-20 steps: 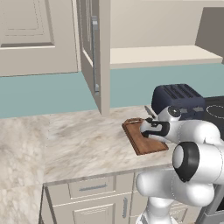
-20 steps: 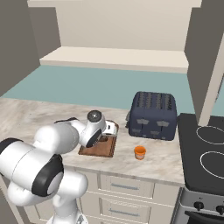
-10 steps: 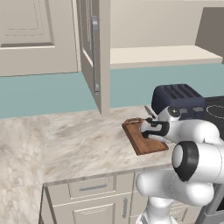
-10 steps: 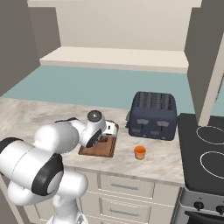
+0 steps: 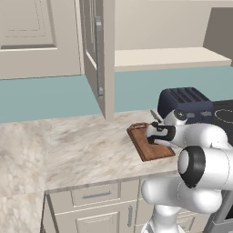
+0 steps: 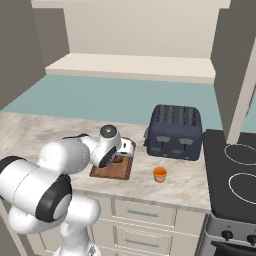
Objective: Pick the bread, place it on the cutting board, pick the jam, place it on the counter, and close the cabinet.
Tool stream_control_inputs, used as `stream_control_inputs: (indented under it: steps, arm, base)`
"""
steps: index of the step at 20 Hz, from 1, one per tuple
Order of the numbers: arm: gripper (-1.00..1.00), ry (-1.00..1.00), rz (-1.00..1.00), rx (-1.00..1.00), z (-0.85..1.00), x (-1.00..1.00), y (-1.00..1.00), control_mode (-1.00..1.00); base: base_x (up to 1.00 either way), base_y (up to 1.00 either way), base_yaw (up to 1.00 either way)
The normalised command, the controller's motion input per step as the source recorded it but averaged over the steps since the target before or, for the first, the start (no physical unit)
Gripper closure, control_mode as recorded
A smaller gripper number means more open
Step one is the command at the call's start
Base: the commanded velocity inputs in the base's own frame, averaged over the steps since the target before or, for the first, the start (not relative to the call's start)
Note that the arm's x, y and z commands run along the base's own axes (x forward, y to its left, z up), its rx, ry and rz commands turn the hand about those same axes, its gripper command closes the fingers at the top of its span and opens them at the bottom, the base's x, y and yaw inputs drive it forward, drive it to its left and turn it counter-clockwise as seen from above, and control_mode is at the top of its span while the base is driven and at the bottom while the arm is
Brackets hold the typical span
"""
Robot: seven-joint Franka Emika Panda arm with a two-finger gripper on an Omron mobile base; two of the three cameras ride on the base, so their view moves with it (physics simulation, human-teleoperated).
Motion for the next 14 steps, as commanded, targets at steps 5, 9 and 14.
stream_control_inputs:
  steps: [5,9,14]
  arm:
    - [-1.0,0.0,0.0,0.0,0.0,0.0,0.0,-1.0]
    - [-1.0,0.0,0.0,0.0,0.0,0.0,0.0,-1.0]
    - [-1.0,-0.02,0.0,0.0,0.0,0.0,0.0,-1.0]
  base:
    - [0.0,0.0,0.0]
    - [0.0,0.0,0.0]
    - [0.0,0.0,0.0]
